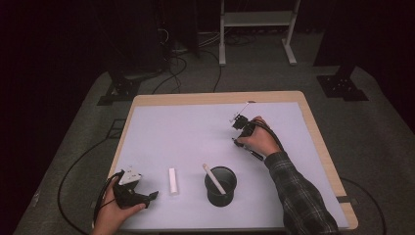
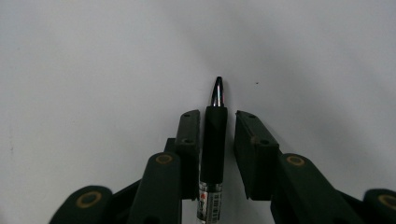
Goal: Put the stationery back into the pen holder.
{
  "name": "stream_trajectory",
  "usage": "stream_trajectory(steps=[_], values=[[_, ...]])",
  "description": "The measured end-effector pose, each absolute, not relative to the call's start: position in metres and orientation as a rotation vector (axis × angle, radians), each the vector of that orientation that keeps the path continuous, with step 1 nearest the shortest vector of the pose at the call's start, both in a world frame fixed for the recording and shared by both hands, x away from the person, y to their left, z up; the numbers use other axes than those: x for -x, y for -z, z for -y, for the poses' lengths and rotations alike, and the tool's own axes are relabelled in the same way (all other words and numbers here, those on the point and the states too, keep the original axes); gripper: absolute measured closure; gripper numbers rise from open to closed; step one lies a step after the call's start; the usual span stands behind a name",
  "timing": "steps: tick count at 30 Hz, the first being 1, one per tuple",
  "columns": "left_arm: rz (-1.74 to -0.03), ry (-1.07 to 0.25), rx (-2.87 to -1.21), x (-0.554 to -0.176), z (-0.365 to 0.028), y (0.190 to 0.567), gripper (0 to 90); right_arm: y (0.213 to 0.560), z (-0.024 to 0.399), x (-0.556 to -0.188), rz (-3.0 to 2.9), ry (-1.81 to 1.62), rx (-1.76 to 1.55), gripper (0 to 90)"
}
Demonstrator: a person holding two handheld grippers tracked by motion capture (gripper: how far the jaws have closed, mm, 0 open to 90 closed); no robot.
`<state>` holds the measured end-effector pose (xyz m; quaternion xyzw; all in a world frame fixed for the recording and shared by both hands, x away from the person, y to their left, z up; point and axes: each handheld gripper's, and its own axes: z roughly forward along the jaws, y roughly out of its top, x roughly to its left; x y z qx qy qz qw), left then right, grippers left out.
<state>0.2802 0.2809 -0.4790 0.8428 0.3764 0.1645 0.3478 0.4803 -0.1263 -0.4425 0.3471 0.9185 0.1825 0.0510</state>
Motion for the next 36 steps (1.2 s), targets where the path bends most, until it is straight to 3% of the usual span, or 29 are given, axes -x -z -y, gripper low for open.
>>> stream_trajectory(steps=[16, 36], values=[[-0.976, -0.427, -2.186, -0.28, -0.281, 0.479, 3.2, 0.438, 0.106, -0.489, -2.868, -0.316, -0.989, 78.5], [-0.976, -0.427, -2.186, -0.28, -0.281, 0.479, 3.1, 0.435, 0.121, -0.477, -2.83, -0.492, -1.082, 79.8]])
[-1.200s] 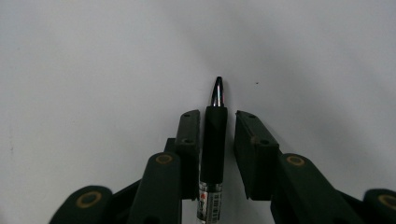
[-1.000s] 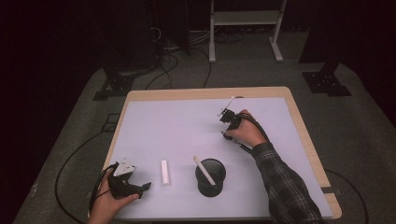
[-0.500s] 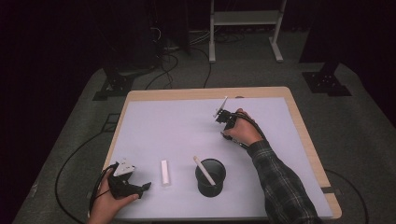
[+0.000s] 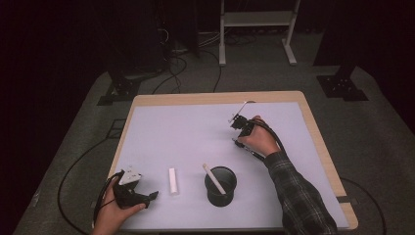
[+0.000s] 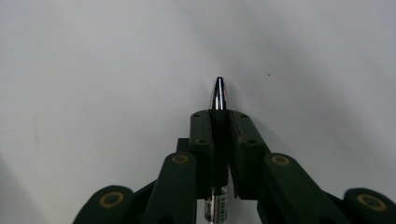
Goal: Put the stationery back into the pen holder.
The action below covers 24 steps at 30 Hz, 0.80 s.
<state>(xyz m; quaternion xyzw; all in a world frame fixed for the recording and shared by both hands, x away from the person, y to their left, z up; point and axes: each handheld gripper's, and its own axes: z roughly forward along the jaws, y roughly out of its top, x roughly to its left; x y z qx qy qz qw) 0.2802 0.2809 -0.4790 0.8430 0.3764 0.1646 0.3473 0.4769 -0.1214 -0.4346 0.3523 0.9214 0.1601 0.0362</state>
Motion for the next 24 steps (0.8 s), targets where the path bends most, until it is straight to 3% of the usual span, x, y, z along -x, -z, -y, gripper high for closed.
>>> stream_trajectory(steps=[24], values=[[-0.976, -0.427, -2.184, -0.28, -0.281, 0.479, 3.1, 0.401, 0.15, -0.434, -2.717, -0.824, -1.028, 79.8]])
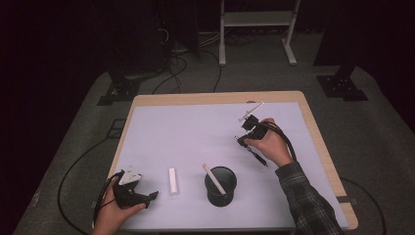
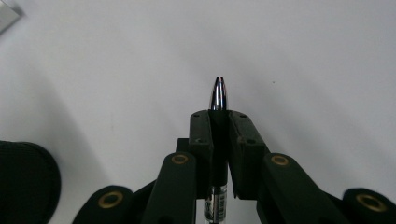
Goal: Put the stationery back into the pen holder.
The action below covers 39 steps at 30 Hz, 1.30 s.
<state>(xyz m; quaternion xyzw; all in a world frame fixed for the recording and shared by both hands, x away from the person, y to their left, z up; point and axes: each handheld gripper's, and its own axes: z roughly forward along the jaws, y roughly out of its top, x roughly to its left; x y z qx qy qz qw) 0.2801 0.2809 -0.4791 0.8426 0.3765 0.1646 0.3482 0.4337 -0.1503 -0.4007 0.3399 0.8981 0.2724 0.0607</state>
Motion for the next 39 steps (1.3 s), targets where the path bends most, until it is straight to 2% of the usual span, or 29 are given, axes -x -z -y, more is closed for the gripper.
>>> stream_trajectory(steps=[13, 39], values=[[-0.976, -0.426, -2.183, -0.28, -0.281, 0.479, 3.1, 0.382, 0.164, -0.411, -2.62, -1.016, -1.003, 79.8], [-0.981, -0.424, -2.179, -0.28, -0.281, 0.479, 3.1, 0.373, 0.187, -0.363, -2.484, -1.315, -0.946, 79.8]])
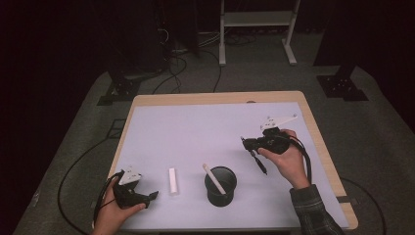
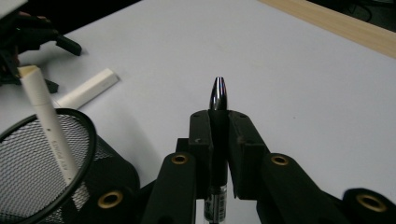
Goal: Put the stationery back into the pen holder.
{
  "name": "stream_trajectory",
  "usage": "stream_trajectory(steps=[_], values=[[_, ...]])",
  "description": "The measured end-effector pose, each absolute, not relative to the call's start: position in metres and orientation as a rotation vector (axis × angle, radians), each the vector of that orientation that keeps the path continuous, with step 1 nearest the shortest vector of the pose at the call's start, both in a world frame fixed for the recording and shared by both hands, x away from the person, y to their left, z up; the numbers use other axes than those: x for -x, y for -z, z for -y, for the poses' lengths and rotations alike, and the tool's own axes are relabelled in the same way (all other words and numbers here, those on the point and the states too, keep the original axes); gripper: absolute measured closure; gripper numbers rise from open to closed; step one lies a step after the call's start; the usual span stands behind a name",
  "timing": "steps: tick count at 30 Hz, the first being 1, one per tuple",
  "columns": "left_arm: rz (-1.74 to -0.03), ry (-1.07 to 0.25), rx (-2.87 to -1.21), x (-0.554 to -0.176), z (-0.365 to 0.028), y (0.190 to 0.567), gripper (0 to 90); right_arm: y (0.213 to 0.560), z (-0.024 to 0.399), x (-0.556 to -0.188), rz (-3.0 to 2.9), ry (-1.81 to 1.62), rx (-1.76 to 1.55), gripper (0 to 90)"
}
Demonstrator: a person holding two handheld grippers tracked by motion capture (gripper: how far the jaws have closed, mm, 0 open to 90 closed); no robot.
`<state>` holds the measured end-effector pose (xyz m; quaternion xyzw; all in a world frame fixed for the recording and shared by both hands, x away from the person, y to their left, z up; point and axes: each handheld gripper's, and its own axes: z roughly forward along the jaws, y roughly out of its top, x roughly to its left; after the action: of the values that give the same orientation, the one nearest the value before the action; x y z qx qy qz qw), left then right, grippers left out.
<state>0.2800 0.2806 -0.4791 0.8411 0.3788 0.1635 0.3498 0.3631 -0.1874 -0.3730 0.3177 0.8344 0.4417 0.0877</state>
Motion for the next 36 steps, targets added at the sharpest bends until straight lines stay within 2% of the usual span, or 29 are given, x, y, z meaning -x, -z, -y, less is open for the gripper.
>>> stream_trajectory(steps=[36], values=[[-0.976, -0.425, -2.186, -0.28, -0.281, 0.479, 3.2, 0.334, 0.178, -0.322, -2.397, -1.543, -0.775, 79.7]])
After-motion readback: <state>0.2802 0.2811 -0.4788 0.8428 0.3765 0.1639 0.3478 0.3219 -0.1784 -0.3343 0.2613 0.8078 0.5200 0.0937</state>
